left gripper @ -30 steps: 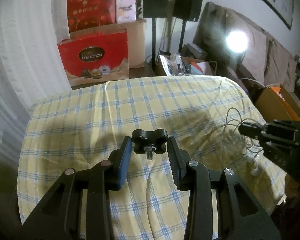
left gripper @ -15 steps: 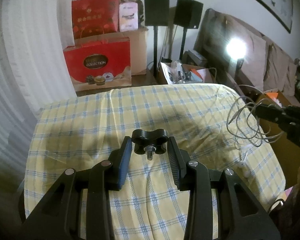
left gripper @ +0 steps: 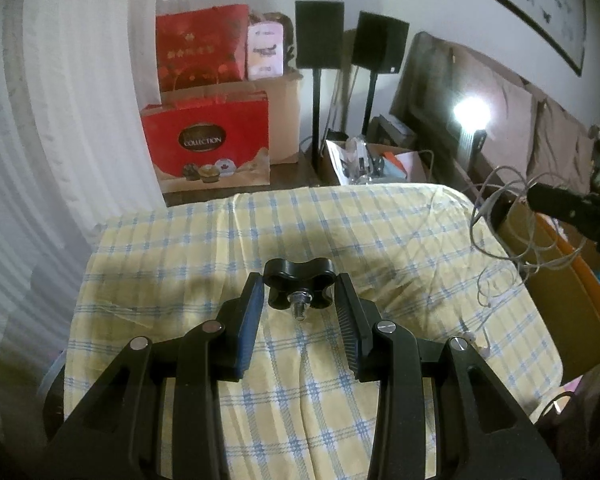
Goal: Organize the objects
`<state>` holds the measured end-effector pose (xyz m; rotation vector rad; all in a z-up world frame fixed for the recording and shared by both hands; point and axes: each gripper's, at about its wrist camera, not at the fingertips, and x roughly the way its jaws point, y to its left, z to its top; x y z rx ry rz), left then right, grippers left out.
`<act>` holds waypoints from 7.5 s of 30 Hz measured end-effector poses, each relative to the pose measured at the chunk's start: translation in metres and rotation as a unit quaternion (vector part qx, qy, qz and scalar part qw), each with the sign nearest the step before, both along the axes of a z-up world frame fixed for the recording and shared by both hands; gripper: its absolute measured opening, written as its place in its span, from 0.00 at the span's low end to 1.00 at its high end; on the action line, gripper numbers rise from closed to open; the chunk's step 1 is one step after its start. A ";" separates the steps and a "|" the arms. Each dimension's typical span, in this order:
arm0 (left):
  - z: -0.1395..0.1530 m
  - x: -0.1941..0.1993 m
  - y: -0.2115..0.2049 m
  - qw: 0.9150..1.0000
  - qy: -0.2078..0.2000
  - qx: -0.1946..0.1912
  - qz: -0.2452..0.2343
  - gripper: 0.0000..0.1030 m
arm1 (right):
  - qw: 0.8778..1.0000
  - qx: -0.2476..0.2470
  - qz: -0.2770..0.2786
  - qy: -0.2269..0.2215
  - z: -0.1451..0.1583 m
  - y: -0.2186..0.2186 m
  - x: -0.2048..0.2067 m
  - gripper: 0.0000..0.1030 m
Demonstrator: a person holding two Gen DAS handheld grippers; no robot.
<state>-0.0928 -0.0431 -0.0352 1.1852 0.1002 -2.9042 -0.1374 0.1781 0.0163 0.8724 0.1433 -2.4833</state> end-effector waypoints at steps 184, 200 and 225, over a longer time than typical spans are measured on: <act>-0.096 -0.032 -0.019 0.997 -0.077 0.011 0.023 0.29 | 0.991 0.097 -0.047 -0.079 -0.151 -0.023 -0.025 0.14; -0.082 -0.029 -0.021 0.998 -0.064 0.015 0.022 0.29 | 0.991 0.099 -0.049 -0.070 -0.146 -0.018 -0.021 0.14; -0.059 -0.019 -0.016 0.999 -0.041 0.009 0.020 0.29 | 0.993 0.096 -0.059 -0.029 -0.110 -0.023 -0.001 0.14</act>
